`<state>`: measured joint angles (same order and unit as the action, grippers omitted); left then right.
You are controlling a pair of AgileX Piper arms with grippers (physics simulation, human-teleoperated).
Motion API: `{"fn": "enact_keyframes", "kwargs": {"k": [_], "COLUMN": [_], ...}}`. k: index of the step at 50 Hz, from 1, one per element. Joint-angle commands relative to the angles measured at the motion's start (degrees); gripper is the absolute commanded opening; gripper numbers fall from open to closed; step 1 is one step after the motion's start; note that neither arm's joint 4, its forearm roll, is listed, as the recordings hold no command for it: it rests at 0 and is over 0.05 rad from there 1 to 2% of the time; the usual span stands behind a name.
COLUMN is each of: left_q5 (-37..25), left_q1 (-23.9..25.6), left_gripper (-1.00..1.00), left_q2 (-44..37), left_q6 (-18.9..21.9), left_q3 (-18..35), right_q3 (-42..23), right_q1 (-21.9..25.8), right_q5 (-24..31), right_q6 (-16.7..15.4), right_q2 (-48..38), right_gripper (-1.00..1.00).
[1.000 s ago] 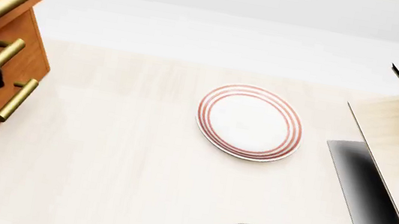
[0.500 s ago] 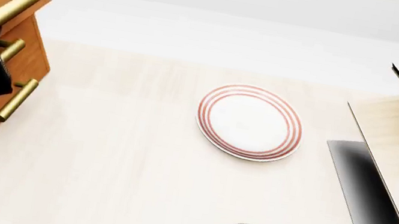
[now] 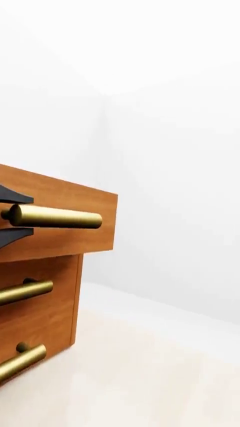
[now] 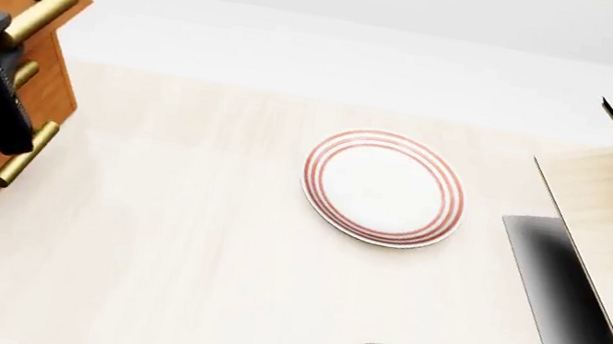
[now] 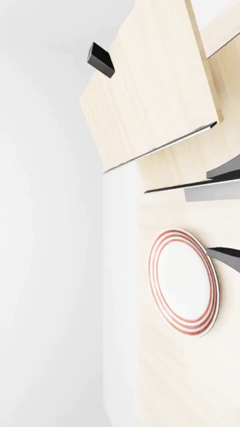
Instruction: Open the top drawer of the cabinet and put the bowl in it.
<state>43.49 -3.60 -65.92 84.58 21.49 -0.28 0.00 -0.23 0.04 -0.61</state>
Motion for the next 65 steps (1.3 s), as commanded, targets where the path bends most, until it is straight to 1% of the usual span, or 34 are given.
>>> {"fn": "enact_keyframes", "kwargs": {"k": [1,9,16,23,34,35,41,42,43,49,56,59,62,63,64,65], "left_q5": [0.9,1.4,0.8,1.6,3.2,3.4,6.8,7.3,9.2,9.9,11.2,9.9,6.6,5.1,0.6,0.5], "left_q1": [4.7,5.2,6.6,7.5,9.3,9.5,11.2,11.7,12.2,14.7,16.1,16.6,17.8,17.6,18.1,18.1], "left_gripper": [-1.00,-1.00,-1.00,-1.00,-1.00,1.00,1.00,1.00,1.00,1.00,1.00,1.00,1.00,1.00,1.00,1.00], "left_q2": [0.7,0.0,-0.5,-1.4,-2.8,-2.9,-4.4,-4.8,-5.7,-4.9,-5.7,-4.3,-1.4,-0.3,2.0,2.1], "left_q6": [-0.6,-1.0,-1.5,-1.5,-1.5,-1.5,-0.6,-0.3,0.9,0.8,0.4,-0.5,-2.5,-3.3,-5.8,-5.8], "left_q3": [1.4,1.7,3.2,3.5,2.7,2.6,1.1,0.8,0.1,-1.0,-2.2,-2.1,-1.5,-1.3,-0.2,-0.2], "right_q3": [0.0,0.0,0.0,0.0,0.0,0.0,0.0,0.0,0.0,0.0,0.0,0.0,0.0,0.0,0.0,0.0], "right_q1": [0.0,0.0,0.0,0.0,0.0,0.0,0.0,0.0,0.0,0.0,0.0,0.0,0.0,0.0,0.0,0.0], "right_q5": [0.1,0.1,0.1,0.1,0.1,0.1,0.1,0.1,0.1,0.1,0.1,0.1,0.1,0.1,0.1,0.1], "right_q6": [0.0,0.0,0.0,0.0,0.0,0.0,0.0,0.0,0.0,-0.1,0.0,0.0,0.0,0.0,0.0,0.0], "right_q2": [0.1,0.1,0.1,0.1,0.1,0.1,0.1,0.1,0.1,0.1,0.1,0.1,0.1,0.1,0.1,0.1], "right_gripper": [1.00,1.00,1.00,1.00,1.00,1.00,1.00,1.00,1.00,1.00,1.00,1.00,1.00,1.00,1.00,1.00]}}
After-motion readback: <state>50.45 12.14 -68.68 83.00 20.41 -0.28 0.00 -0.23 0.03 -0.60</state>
